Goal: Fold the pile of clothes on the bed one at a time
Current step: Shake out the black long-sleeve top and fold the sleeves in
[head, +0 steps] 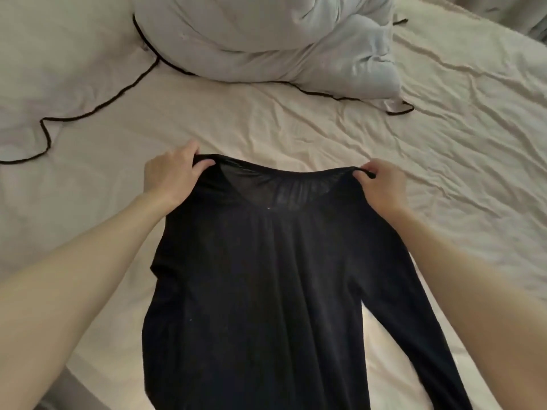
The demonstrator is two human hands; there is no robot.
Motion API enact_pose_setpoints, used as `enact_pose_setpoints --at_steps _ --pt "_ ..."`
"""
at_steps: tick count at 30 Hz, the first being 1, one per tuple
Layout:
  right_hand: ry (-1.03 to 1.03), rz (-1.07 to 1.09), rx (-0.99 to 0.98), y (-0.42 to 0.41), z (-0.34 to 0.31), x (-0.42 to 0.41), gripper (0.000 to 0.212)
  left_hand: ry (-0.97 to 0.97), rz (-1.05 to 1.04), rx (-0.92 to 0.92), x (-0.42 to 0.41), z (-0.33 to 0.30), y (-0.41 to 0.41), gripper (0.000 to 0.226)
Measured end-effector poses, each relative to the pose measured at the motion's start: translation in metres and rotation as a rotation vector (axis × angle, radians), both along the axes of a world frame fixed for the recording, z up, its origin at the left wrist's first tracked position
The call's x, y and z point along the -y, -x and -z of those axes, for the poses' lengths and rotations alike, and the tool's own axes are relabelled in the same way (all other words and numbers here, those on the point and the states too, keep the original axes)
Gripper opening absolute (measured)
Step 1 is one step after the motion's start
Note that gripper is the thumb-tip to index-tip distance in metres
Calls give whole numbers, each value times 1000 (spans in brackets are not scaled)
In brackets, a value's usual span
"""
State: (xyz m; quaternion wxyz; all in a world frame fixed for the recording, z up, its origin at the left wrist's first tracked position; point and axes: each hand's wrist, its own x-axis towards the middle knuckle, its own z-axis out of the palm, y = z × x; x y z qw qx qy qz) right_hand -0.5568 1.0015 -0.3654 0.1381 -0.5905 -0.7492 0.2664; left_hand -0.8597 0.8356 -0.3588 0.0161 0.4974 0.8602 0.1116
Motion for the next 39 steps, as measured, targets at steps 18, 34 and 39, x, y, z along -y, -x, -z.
enact_pose_setpoints --at_steps 18,34,39 --pt "99 82 14 -53 81 202 42 -67 -261 255 149 81 -94 30" --pt "718 371 33 -218 80 400 26 207 -697 995 377 114 -272 36" --pt "664 624 -178 -242 74 403 32 16 -960 977 412 112 -253 43"
